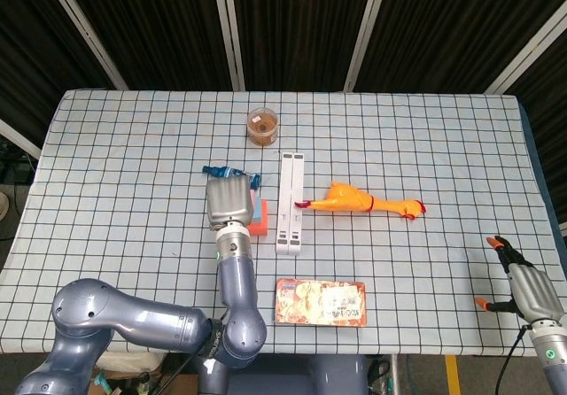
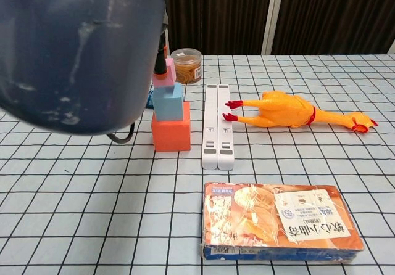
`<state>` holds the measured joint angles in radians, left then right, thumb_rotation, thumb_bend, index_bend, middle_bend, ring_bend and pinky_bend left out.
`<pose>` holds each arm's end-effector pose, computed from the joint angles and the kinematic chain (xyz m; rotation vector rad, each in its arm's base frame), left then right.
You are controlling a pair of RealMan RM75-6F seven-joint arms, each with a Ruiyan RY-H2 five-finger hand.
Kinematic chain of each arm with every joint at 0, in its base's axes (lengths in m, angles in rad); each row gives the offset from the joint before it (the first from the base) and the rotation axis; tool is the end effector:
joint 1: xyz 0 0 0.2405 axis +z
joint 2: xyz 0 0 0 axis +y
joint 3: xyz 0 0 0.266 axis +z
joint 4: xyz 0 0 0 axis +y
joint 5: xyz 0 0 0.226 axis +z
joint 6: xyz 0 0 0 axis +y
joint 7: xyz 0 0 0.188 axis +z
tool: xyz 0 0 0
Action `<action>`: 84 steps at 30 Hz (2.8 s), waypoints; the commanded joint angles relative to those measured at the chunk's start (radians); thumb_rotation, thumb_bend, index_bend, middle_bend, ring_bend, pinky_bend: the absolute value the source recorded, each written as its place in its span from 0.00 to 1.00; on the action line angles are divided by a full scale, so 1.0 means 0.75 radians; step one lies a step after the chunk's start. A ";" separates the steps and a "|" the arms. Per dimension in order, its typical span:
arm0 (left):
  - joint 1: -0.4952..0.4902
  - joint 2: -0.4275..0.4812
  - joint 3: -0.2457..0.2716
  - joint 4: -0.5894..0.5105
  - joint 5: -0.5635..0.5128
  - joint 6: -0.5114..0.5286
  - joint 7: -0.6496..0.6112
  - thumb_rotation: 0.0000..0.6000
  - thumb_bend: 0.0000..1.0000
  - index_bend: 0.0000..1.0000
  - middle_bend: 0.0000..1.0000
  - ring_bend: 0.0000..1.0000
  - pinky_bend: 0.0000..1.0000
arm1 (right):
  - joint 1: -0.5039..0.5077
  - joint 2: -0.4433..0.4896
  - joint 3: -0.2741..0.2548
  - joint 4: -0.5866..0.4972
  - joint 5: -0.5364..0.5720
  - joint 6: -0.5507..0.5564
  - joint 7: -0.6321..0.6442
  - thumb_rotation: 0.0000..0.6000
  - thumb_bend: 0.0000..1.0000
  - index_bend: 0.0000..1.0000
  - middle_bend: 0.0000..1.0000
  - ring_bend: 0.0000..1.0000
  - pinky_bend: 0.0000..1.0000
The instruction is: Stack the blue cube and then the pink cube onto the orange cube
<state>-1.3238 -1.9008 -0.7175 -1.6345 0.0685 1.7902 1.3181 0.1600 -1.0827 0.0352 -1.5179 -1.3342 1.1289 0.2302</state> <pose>0.0444 0.3908 -0.0332 -1.4220 -1.0438 -0.4881 -0.3906 -0.2411 0.1284 1.3512 -1.2825 0.7197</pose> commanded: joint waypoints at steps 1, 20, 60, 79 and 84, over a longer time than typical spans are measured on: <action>0.000 -0.001 0.004 -0.001 0.007 -0.005 -0.004 1.00 0.41 0.35 0.93 0.77 0.78 | -0.001 0.000 0.001 0.000 0.001 0.003 0.000 1.00 0.04 0.07 0.05 0.15 0.25; 0.001 -0.014 0.012 0.006 0.001 -0.009 0.011 1.00 0.38 0.35 0.93 0.77 0.78 | -0.004 0.002 0.003 0.004 0.000 0.010 0.009 1.00 0.04 0.08 0.05 0.15 0.25; 0.538 0.756 0.184 -0.962 0.400 -0.097 -0.182 1.00 0.38 0.17 0.65 0.45 0.56 | -0.007 0.006 0.003 -0.032 0.006 0.027 -0.047 1.00 0.04 0.08 0.05 0.15 0.25; 1.418 1.070 1.027 -0.232 1.811 -0.316 -1.507 1.00 0.27 0.05 0.14 0.00 0.03 | -0.037 0.008 0.026 -0.057 0.021 0.118 -0.107 1.00 0.04 0.08 0.05 0.15 0.25; 1.465 0.975 1.020 -0.067 1.721 -0.346 -1.463 1.00 0.27 0.01 0.09 0.00 0.02 | -0.047 0.001 0.032 -0.061 0.021 0.156 -0.155 1.00 0.04 0.08 0.05 0.15 0.25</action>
<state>-0.2769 -1.1305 0.0158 -1.7551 1.3620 1.5515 0.2248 0.1267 -1.0802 0.0576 -1.5625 -1.3186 1.2396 0.1221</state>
